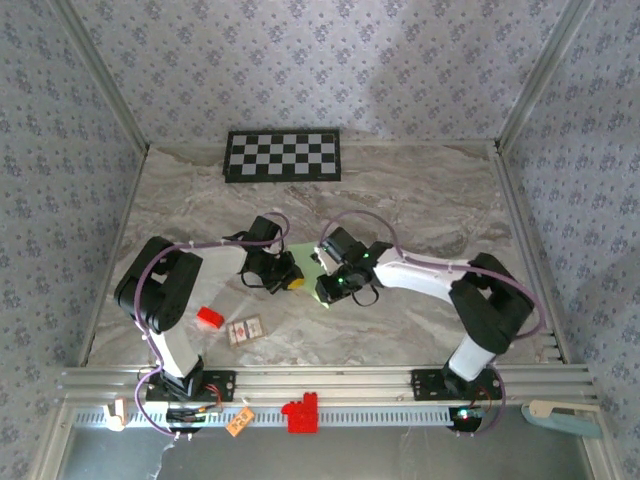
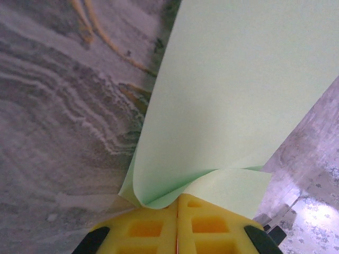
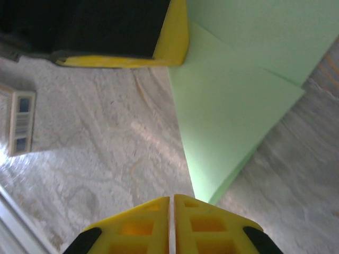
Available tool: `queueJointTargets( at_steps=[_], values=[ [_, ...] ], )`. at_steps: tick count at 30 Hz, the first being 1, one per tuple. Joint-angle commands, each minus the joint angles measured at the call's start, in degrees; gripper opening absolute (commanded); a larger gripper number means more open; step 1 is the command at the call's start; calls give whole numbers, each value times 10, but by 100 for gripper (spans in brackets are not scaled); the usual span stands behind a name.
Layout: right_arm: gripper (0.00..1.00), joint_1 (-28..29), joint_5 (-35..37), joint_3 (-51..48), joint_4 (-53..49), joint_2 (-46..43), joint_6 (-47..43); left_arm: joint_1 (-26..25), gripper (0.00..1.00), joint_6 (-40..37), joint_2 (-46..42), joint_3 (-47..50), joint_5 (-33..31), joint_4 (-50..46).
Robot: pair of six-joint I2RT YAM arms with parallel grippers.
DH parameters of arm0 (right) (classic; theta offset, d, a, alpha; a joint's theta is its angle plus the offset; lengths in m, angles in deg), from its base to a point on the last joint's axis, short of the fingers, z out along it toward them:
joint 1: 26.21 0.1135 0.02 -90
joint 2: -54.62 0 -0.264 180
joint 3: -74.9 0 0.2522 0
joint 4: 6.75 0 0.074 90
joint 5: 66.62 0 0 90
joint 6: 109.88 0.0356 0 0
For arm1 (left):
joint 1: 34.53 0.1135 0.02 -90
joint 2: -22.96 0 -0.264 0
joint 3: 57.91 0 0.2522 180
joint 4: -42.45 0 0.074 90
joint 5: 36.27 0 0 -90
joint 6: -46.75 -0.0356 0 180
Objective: Fold a paper plane with a square sheet of paper (pick it up from the middle)
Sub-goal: Third fold the triangle at the center of the table.
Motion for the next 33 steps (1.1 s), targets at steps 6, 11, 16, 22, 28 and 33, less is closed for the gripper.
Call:
queueJointTargets(
  at_steps=[6,11,16,22,28,33],
  values=[
    [10,0,15,30,7,60,1,-1,8,0,36,15,-84,-59],
    [10,-3,21,30,0,71,4,0,10,0,24,7,-78,-55],
    [9,-3,30,31,-12,87,12,0,18,-17,-10,0,-58,-27],
    [8,-4,39,29,-24,99,24,0,24,-35,-64,15,-43,11],
    [7,-4,39,29,-29,103,29,-15,15,-34,-67,37,-23,44],
    [7,-4,38,30,-34,108,34,-29,11,-32,-58,41,-10,68]
  ],
)
